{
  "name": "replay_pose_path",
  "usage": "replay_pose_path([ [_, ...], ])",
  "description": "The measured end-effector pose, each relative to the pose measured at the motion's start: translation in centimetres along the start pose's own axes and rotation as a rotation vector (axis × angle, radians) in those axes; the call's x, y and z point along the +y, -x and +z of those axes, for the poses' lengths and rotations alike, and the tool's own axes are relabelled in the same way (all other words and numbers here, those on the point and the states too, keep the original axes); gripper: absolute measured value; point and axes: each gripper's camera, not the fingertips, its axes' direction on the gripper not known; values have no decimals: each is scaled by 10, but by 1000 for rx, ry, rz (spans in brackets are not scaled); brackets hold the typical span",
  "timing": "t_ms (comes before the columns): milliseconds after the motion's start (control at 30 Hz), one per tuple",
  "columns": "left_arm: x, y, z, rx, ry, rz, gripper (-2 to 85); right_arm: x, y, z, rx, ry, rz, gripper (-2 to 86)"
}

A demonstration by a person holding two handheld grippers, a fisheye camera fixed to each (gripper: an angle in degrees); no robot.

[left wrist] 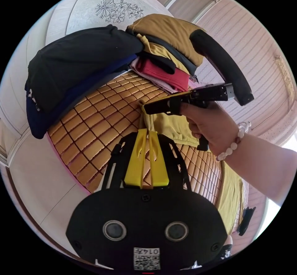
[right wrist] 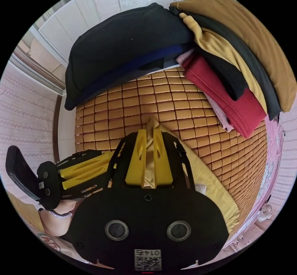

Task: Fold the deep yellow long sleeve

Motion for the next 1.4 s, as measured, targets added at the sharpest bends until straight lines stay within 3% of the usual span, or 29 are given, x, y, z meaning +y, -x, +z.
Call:
replay_pose_path([
  [167,-13,-44,-20,86,-95,143,-10,61,-47,-72,-76,-188,118,24],
  [267,-18,-97,-51,266,-248,307,-9,122,-81,-153,-73,-351,181,23],
  [400,-17,-167,-90,468,-399,443,-7,262,-112,-286,81,-601,338,26],
  [500,-14,-211,-88,504,-361,519,-3,387,-105,-356,189,-696,491,32],
  [667,-4,-275,-49,514,-102,640,25,572,-73,-364,326,-549,864,65],
  [733,4,-305,-27,470,22,701,35,643,-65,-332,292,-411,1048,94],
  [833,5,-342,-6,410,141,767,41,689,-56,-296,207,-321,1155,106],
  [1000,-8,-416,24,293,196,917,51,679,-64,-265,136,-246,1046,114],
  [1233,-38,-513,71,225,281,1016,53,649,-100,-265,281,-36,870,49],
  [1400,-52,-547,77,214,291,1060,55,677,-83,-355,333,-225,895,31],
])
